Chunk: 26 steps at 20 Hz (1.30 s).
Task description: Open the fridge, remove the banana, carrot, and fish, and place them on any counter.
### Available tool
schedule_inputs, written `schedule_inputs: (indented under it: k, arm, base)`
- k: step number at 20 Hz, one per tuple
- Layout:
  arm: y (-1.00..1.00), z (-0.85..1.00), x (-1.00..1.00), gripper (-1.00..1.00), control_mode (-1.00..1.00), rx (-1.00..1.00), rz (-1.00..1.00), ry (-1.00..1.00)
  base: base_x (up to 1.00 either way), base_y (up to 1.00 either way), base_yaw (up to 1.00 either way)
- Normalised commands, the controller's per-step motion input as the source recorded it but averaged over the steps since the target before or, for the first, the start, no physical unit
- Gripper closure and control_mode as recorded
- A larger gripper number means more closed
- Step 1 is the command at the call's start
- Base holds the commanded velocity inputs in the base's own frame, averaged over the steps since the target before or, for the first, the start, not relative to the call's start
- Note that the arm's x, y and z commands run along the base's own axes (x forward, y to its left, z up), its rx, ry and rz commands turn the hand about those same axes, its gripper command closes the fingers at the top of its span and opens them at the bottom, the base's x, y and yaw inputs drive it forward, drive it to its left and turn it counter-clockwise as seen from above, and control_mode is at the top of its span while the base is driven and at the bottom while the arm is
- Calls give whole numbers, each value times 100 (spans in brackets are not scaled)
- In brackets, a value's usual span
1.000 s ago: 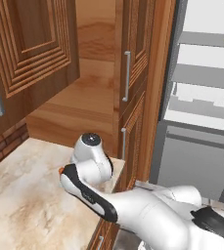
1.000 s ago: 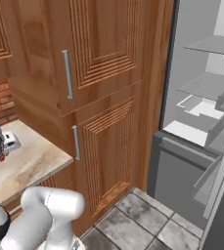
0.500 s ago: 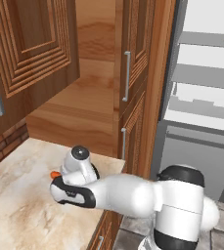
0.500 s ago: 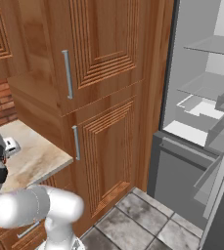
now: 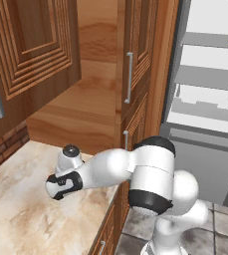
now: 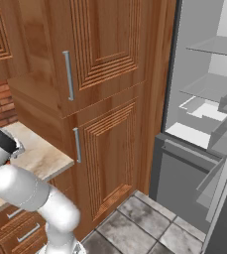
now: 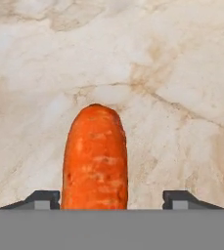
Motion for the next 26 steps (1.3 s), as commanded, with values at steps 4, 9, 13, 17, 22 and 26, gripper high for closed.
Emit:
schedule_inputs:
  k: [4, 9, 13, 17, 22, 26]
  arm:
    - [7, 21, -10, -100, -100, -3, -7, 1]
    - [-35, 96, -77, -100, -100, 8, -1, -12]
    - [-57, 100, -57, -100, -100, 14, -1, 0]
    - [-85, 93, -69, -100, -100, 1, -2, 0]
    - [-92, 58, -67, -100, -100, -6, -9, 11]
    - [-100, 37, -72, -100, -100, -16, -20, 12]
  base:
    - [0, 0, 0]
    - [0, 0, 0]
    - [0, 0, 0]
    - [0, 0, 0]
    - [0, 0, 0]
    - [0, 0, 0]
